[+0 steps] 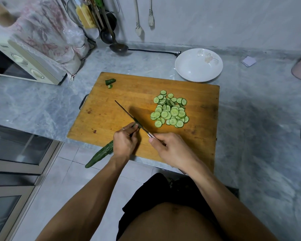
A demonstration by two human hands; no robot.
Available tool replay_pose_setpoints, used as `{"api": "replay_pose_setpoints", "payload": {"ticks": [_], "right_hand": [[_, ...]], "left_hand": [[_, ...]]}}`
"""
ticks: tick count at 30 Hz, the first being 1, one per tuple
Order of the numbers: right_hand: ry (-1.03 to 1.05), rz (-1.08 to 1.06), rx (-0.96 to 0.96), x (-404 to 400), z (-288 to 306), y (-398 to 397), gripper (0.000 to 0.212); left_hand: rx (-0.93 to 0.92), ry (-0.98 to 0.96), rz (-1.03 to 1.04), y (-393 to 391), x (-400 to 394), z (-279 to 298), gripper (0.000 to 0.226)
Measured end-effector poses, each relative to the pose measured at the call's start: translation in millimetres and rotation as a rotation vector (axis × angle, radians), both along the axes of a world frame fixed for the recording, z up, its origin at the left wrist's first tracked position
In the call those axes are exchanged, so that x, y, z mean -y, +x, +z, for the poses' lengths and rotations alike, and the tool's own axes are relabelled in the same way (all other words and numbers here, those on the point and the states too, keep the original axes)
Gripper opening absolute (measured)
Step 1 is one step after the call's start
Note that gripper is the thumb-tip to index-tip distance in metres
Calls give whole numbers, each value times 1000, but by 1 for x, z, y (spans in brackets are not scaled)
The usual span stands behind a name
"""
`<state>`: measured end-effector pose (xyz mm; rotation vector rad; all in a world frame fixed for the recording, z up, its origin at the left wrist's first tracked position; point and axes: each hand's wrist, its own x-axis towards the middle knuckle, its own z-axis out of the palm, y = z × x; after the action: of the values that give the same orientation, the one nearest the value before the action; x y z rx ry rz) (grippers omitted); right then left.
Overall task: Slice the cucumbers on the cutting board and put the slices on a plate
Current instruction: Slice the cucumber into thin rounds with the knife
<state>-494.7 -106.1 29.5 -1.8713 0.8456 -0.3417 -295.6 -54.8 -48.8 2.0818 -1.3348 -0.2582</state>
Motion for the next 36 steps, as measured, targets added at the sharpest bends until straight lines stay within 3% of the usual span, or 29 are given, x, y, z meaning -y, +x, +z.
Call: {"api": "replay_pose_setpoints", "payload": {"ticks": [7, 20, 36], "right_hand": [[-21, -28, -26, 1, -19, 18, 34], [-62, -128, -70, 5, -20, -4, 30], [-67, -15, -9, -10, -2, -6, 36]], "left_hand": [[-10, 46, 9, -3, 0, 6, 36], [-57, -46, 102, -6, 2, 2, 19], [-40, -47, 42, 0, 0, -3, 23]]}}
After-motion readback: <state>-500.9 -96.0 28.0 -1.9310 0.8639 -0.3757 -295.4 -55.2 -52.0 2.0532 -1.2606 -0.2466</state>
